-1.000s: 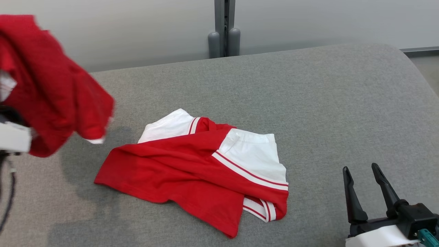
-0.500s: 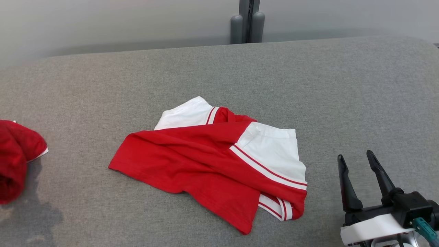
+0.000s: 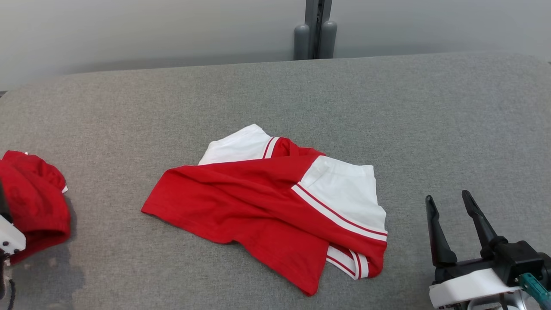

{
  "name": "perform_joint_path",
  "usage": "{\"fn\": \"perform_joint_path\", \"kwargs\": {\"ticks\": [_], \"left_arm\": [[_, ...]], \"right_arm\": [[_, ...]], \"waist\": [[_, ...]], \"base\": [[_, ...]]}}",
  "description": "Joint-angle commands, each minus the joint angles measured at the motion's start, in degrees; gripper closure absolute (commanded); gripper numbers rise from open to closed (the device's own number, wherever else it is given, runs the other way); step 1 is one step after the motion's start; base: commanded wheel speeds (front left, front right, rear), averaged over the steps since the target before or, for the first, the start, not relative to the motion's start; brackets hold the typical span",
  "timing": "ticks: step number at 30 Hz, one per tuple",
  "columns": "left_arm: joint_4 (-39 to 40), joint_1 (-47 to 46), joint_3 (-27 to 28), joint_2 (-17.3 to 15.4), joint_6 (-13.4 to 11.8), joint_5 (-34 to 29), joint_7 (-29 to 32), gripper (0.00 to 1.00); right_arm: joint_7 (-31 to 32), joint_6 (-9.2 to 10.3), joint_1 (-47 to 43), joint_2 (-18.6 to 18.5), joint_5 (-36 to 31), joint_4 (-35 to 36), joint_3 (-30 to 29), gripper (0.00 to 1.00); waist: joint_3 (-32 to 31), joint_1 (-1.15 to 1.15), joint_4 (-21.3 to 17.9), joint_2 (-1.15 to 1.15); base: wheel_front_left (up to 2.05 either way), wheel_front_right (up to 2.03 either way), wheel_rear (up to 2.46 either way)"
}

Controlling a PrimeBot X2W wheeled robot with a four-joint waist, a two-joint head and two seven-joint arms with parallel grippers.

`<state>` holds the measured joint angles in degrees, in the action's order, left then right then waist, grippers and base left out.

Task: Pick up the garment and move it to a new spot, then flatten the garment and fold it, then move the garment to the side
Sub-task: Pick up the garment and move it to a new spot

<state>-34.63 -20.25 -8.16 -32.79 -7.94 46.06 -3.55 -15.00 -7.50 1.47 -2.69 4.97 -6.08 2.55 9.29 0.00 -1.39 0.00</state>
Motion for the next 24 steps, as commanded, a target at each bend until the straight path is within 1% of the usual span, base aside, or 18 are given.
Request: {"fn": "perform_joint_path", "kwargs": {"ticks": [1, 3, 5, 6, 8, 10, 12, 14, 16, 18, 20, 22, 24], "left_arm": [[2.8, 2.0, -0.9, -0.3, 0.0, -1.0, -0.4, 0.0], [8.7, 3.9, -1.4, -1.2, -0.9, -2.5, -1.5, 0.0], [16.1, 6.5, -1.6, -1.5, -1.9, -3.6, -2.8, 0.0], [16.1, 6.5, -1.6, -1.5, -1.9, -3.6, -2.8, 0.0], [23.7, 9.2, -1.4, -0.9, -3.0, -3.6, -3.8, 0.0], [30.8, 11.6, -2.3, -0.9, -4.5, -5.2, -4.0, 0.0], [36.7, 13.2, -3.3, 0.5, -5.8, -6.2, -5.0, 0.0], [40.5, 14.9, -5.0, 2.3, -6.6, -7.4, -6.5, 0.0], [42.4, 16.5, -6.9, 4.9, -6.9, -7.9, -8.2, 0.0], [42.1, 17.2, -8.6, 5.7, -7.1, -11.3, -9.9, 0.0], [40.9, 18.8, -10.1, 9.3, -7.1, -11.7, -10.8, 0.0], [39.5, 19.6, -11.2, 10.5, -5.7, -13.9, -11.4, 0.0], [37.3, 20.6, -10.6, 12.6, -4.4, -15.5, -11.7, 0.0]], "right_arm": [[-0.3, 0.0, -0.8, -0.4, -0.6, 0.4, -0.8, 0.0], [-0.3, 0.0, -1.2, -0.4, -0.9, 1.1, -1.4, 0.0], [-0.3, 0.0, -2.0, -0.4, -1.3, 1.5, -2.1, 0.0], [-0.3, 0.0, -2.0, -0.4, -1.3, 1.5, -2.1, 0.0], [-0.3, 0.0, -2.4, -0.4, -1.6, 1.9, -2.7, 0.0], [-0.3, 0.0, -2.5, -0.4, -2.2, 2.3, -3.2, 0.0], [-0.3, 0.0, -2.4, -0.4, -3.0, 2.8, -3.3, 0.0], [-0.3, 0.01, -2.2, -0.4, -3.7, 3.1, -3.3, 0.0], [-0.3, 0.01, -1.8, -0.4, -4.2, 3.7, -3.4, 0.0], [-0.3, 0.01, -1.6, -0.4, -4.6, 4.0, -3.4, 0.0], [-0.3, 0.01, -1.4, -0.4, -5.0, 4.4, -3.5, 0.0], [-0.3, 0.01, -1.6, -0.4, -5.2, 4.7, -3.7, 0.0], [-0.3, 0.01, -2.3, -0.4, -5.5, 5.0, -4.0, 0.0]], "waist": [[-1.0, 0.0, 0.1, 0.0], [-1.8, 0.0, 0.4, 0.0], [-2.7, 0.0, 0.7, 0.0], [-2.7, 0.0, 0.7, 0.0], [-3.3, 0.0, 1.0, 0.0], [-3.6, 0.0, 1.1, 0.0], [-3.8, 0.0, 0.9, 0.0], [-4.0, 0.0, 0.4, 0.0], [-4.2, 0.0, -0.5, 0.0], [-4.4, 0.0, -1.7, 0.0], [-4.7, 0.0, -3.0, 0.0], [-5.0, 0.0, -4.0, 0.0], [-5.4, 0.0, -4.6, 0.0]], "base": [[0.0, 0.0, 0.0], [0.0, 0.0, 0.0], [0.0, 0.0, 0.0], [0.0, 0.0, 0.0], [0.0, 0.0, 0.0], [0.0, 0.0, 0.0], [0.0, 0.0, 0.0], [0.0, 0.0, 0.0], [0.0, 0.0, 0.0], [0.0, 0.0, 0.0], [0.0, 0.0, 0.0], [0.0, 0.0, 0.0], [0.0, 0.0, 0.0]]}}
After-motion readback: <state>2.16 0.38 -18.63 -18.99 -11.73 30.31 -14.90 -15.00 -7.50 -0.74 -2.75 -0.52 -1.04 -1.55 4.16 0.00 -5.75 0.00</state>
